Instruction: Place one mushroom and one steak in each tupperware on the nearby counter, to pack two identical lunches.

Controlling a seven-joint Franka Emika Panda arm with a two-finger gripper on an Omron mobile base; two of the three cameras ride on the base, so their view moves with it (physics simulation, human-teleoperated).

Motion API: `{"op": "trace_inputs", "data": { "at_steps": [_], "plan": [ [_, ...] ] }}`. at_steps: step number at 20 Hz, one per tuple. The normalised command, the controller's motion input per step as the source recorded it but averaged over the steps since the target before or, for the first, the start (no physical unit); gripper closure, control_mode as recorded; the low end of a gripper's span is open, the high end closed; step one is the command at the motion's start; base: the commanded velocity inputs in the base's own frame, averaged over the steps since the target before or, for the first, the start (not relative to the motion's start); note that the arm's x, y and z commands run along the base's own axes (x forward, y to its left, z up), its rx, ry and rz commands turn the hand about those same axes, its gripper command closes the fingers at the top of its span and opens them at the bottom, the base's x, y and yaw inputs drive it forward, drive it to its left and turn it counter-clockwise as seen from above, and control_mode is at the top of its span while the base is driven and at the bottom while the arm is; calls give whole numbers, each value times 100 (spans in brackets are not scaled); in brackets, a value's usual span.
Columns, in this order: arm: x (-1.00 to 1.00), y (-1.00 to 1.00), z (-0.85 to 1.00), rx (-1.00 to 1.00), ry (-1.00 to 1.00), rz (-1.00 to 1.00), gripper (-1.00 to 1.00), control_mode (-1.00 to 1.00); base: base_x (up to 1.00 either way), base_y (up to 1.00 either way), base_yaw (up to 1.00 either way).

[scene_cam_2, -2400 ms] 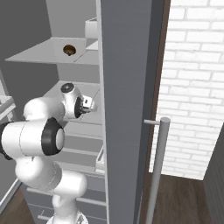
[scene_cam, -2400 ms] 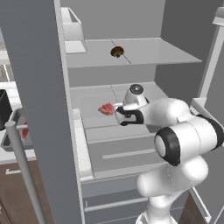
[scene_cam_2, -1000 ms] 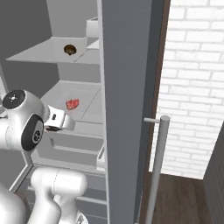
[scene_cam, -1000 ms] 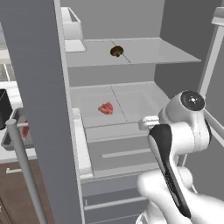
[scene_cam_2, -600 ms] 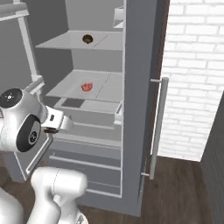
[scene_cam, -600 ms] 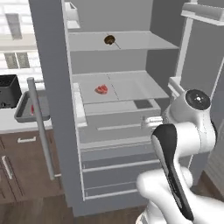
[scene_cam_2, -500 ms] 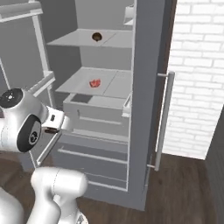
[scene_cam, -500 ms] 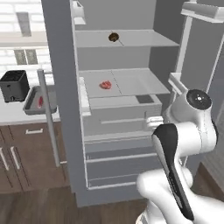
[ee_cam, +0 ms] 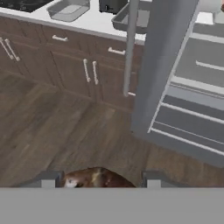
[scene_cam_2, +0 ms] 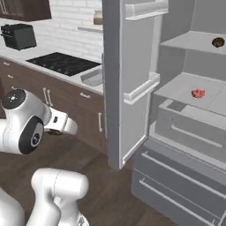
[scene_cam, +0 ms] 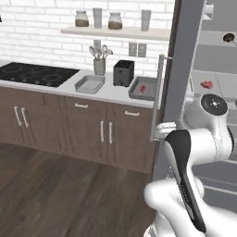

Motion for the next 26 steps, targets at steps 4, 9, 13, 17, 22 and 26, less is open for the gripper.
{"op": "trace_inputs", "data": {
  "at_steps": [4, 9, 13, 17, 22, 26],
  "plan": [
    [0, 0, 0, 0, 0, 0, 100, 100, 2, 100, 62],
    [0, 0, 0, 0, 0, 0, 100, 100, 69, 86, 45],
    [0, 0, 0, 0, 0, 0, 100, 100, 100, 2, 10],
    [0, 0, 0, 0, 0, 0, 100, 100, 100, 0, 12],
    [0, 0, 0, 0, 0, 0, 100, 100, 100, 0, -1],
    [0, 0, 0, 0, 0, 0, 100, 100, 100, 0, -27]
  ]
}}
